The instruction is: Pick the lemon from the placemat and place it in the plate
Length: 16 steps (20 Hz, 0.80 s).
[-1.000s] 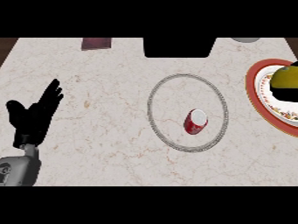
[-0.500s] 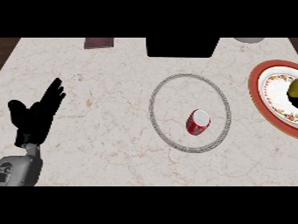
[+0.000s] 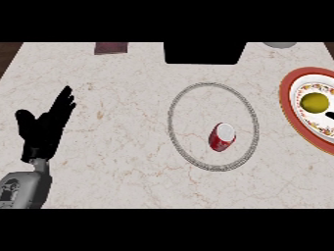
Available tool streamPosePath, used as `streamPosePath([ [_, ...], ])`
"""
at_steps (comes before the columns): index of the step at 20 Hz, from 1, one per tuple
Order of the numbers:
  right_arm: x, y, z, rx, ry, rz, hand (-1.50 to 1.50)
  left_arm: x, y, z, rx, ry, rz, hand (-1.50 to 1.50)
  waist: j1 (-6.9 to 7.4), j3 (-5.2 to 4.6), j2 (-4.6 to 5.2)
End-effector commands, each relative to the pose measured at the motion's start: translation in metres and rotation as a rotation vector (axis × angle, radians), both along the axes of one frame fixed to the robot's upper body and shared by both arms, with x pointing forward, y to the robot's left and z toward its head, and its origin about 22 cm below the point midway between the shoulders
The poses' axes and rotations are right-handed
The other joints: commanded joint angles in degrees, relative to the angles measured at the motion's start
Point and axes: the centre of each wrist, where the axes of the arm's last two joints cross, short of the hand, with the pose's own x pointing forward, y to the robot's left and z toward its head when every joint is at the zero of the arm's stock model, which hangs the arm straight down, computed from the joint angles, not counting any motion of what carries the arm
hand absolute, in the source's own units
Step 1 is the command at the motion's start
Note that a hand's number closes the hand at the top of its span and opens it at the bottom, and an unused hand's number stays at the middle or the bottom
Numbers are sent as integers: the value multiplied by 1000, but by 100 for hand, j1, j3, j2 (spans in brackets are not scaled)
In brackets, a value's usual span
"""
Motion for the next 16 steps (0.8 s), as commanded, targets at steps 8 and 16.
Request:
streamPosePath([
  [8,9,-3,37,357,-343,170,-150,-5,14,16,2,2,25,0,-137,-15,-75],
  [16,-11,-26,36,649,-193,200,-150,-8,12,-3,-14,5,12,0,-131,-16,-49],
])
